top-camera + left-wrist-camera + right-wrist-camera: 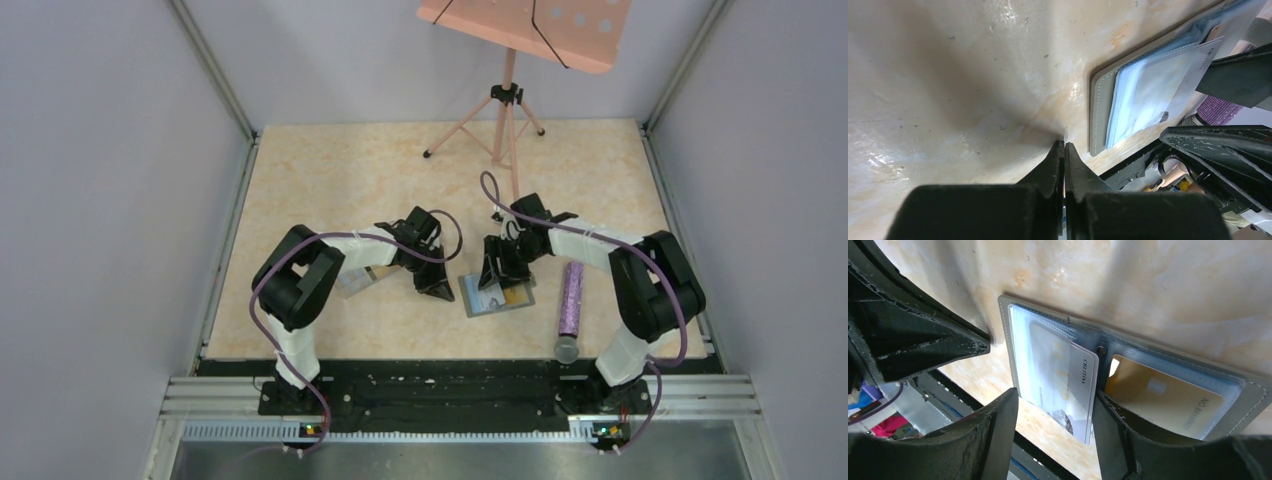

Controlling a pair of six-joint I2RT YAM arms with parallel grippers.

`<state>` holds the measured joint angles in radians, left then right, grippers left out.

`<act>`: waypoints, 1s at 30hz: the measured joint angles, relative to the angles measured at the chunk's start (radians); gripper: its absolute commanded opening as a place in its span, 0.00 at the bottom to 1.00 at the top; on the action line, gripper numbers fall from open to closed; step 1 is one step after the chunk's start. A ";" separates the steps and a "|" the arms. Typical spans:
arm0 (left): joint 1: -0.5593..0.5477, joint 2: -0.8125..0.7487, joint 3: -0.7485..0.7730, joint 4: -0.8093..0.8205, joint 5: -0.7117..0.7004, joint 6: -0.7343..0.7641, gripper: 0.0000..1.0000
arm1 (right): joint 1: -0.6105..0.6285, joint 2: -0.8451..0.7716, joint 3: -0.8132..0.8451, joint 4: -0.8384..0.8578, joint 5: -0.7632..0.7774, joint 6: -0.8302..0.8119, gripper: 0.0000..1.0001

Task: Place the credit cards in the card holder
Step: Insert the credit card into the card holder.

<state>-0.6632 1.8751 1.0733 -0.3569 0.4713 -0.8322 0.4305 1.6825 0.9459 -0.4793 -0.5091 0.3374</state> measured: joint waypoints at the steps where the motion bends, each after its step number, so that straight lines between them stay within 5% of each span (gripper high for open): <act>1: 0.000 0.001 0.000 0.001 0.000 -0.001 0.00 | 0.000 0.000 0.000 -0.005 0.004 -0.005 0.55; 18: -0.013 0.068 0.060 0.007 0.071 -0.010 0.00 | 0.001 0.061 0.004 0.000 -0.067 -0.009 0.25; 24: -0.013 0.074 0.071 -0.009 0.071 -0.007 0.00 | 0.002 0.082 0.005 0.019 -0.110 0.014 0.02; 27: -0.013 0.074 0.071 -0.011 0.071 -0.006 0.00 | 0.002 0.082 0.006 0.023 -0.141 0.024 0.05; 30: -0.014 0.073 0.076 -0.023 0.062 0.001 0.07 | 0.002 0.082 0.008 0.022 -0.146 0.026 0.22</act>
<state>-0.6773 1.9480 1.1488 -0.3794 0.5331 -0.8310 0.4320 1.7645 0.9535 -0.4572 -0.6556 0.3634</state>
